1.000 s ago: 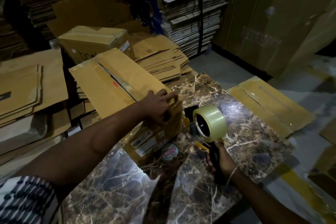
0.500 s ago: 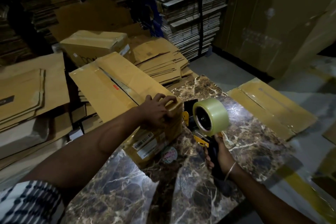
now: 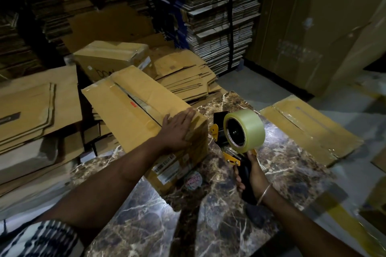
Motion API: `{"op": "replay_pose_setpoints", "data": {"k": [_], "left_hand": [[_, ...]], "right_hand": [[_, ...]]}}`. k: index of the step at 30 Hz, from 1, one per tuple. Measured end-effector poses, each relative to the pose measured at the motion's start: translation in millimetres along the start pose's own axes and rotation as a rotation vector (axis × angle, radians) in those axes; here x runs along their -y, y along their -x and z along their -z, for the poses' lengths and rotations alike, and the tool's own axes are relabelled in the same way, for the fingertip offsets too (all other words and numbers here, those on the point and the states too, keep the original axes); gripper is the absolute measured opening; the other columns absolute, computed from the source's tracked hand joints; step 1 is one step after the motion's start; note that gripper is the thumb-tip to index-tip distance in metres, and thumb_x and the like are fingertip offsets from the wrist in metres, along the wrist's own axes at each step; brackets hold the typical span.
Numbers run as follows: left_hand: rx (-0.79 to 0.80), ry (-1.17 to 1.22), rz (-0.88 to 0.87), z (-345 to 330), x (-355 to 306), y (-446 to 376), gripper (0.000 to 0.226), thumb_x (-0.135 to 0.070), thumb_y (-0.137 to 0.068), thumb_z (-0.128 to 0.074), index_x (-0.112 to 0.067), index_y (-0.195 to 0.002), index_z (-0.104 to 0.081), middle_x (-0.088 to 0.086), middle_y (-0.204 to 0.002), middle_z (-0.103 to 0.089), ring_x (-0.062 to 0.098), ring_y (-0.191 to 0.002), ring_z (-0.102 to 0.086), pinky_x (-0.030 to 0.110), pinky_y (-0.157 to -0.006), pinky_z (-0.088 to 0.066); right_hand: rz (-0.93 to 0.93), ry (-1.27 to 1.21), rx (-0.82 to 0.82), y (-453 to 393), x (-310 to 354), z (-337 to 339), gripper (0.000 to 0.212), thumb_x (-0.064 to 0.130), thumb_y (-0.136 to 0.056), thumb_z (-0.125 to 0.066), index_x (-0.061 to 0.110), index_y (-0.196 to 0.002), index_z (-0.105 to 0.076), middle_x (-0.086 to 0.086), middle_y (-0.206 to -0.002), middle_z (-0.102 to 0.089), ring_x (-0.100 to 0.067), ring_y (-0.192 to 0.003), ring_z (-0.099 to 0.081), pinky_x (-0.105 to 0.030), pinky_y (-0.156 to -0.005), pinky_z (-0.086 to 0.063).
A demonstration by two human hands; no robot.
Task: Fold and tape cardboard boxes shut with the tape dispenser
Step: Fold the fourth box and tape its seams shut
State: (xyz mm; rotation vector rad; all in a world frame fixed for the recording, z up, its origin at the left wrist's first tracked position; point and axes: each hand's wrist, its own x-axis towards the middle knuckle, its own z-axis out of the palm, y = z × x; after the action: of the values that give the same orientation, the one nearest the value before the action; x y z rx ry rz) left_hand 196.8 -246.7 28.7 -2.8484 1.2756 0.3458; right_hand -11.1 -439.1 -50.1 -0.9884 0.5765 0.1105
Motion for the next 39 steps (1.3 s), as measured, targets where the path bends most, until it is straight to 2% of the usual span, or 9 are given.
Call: {"op": "replay_pose_setpoints", "data": {"k": [2, 5, 10, 14, 21, 27, 29, 34, 39], "left_hand": [[-0.006, -0.101, 0.085, -3, -3, 1, 0.108, -0.055, -0.09, -0.062, -0.013, -0.158, 0.011, 0.013, -0.164, 0.023, 0.028, -0.153, 0.013, 0.055, -0.118, 0.014], [-0.031, -0.168, 0.223, -14, -19, 4, 0.107, -0.056, -0.09, -0.061, -0.007, -0.158, 0.007, 0.024, -0.163, 0.016, 0.035, -0.153, 0.01, 0.061, -0.119, 0.006], [-0.152, -0.101, 0.289, -31, -28, 6, 0.09, -0.05, -0.098, -0.053, -0.018, -0.159, 0.004, 0.02, -0.166, 0.003, 0.034, -0.154, 0.0, 0.058, -0.121, -0.005], [-0.167, -0.075, 0.228, -30, -24, 13, 0.089, -0.06, -0.097, -0.046, -0.021, -0.16, 0.003, 0.016, -0.167, 0.003, 0.032, -0.154, -0.002, 0.048, -0.123, -0.008], [-0.119, -0.129, 0.047, -36, -8, 40, 0.093, -0.048, -0.096, -0.057, -0.022, -0.16, 0.006, 0.015, -0.167, 0.007, 0.031, -0.154, -0.001, 0.042, -0.122, -0.013], [-0.127, -0.184, -0.14, -46, 10, 94, 0.079, -0.052, -0.097, -0.039, -0.022, -0.161, -0.002, 0.009, -0.167, 0.003, 0.028, -0.154, -0.003, 0.051, -0.121, -0.012], [-0.159, -0.183, -0.185, -50, 17, 116, 0.077, -0.051, -0.096, -0.035, -0.023, -0.161, -0.005, 0.005, -0.167, -0.001, 0.024, -0.154, -0.004, 0.051, -0.12, -0.012], [-0.279, -0.219, -0.159, -67, 35, 174, 0.089, -0.033, -0.093, -0.061, -0.03, -0.159, -0.001, -0.005, -0.166, -0.007, 0.017, -0.152, -0.006, 0.052, -0.119, -0.015], [-0.494, -0.025, -0.071, -94, 33, 223, 0.059, -0.049, -0.106, -0.035, -0.029, -0.159, -0.022, -0.013, -0.165, -0.019, 0.015, -0.154, -0.009, 0.05, -0.122, -0.004]], "right_hand": [[0.006, 0.01, 0.006, 1, 3, -2, 0.076, 0.079, -0.082, -0.037, 0.006, -0.063, -0.052, -0.008, -0.051, -0.036, -0.016, -0.031, -0.028, -0.025, -0.039, -0.018], [0.026, 0.031, 0.012, 1, 5, -6, 0.077, 0.081, -0.079, -0.038, 0.006, -0.063, -0.052, -0.009, -0.053, -0.037, -0.018, -0.032, -0.028, -0.025, -0.038, -0.021], [0.04, 0.054, 0.037, 1, 12, -16, 0.08, 0.086, -0.073, -0.038, 0.008, -0.062, -0.051, -0.01, -0.054, -0.036, -0.019, -0.033, -0.029, -0.026, -0.039, -0.024], [0.058, 0.037, 0.103, 4, 25, -30, 0.089, 0.097, -0.056, -0.055, 0.008, -0.063, -0.051, -0.008, -0.051, -0.038, -0.018, -0.032, -0.03, -0.023, -0.037, -0.027], [0.062, 0.054, 0.164, 13, 51, -67, 0.079, 0.084, -0.078, -0.035, 0.009, -0.06, -0.054, -0.008, -0.054, -0.038, -0.017, -0.032, -0.03, -0.023, -0.037, -0.027], [-0.004, 0.16, 0.19, 21, 59, -111, 0.077, 0.087, -0.077, -0.033, 0.013, -0.068, -0.052, -0.005, -0.056, -0.038, -0.016, -0.036, -0.032, -0.025, -0.044, -0.022], [-0.004, 0.178, 0.213, 22, 57, -126, 0.075, 0.088, -0.072, -0.037, 0.014, -0.07, -0.052, -0.004, -0.055, -0.039, -0.015, -0.036, -0.033, -0.027, -0.045, -0.021], [-0.055, 0.207, 0.308, 23, 44, -154, 0.081, 0.094, -0.065, -0.039, 0.014, -0.058, -0.053, -0.004, -0.052, -0.041, -0.016, -0.035, -0.033, -0.027, -0.046, -0.024], [-0.071, 0.174, 0.376, 30, 28, -183, 0.082, 0.089, -0.081, -0.031, 0.011, -0.063, -0.049, -0.004, -0.052, -0.038, -0.015, -0.034, -0.032, -0.023, -0.04, -0.026]]}}
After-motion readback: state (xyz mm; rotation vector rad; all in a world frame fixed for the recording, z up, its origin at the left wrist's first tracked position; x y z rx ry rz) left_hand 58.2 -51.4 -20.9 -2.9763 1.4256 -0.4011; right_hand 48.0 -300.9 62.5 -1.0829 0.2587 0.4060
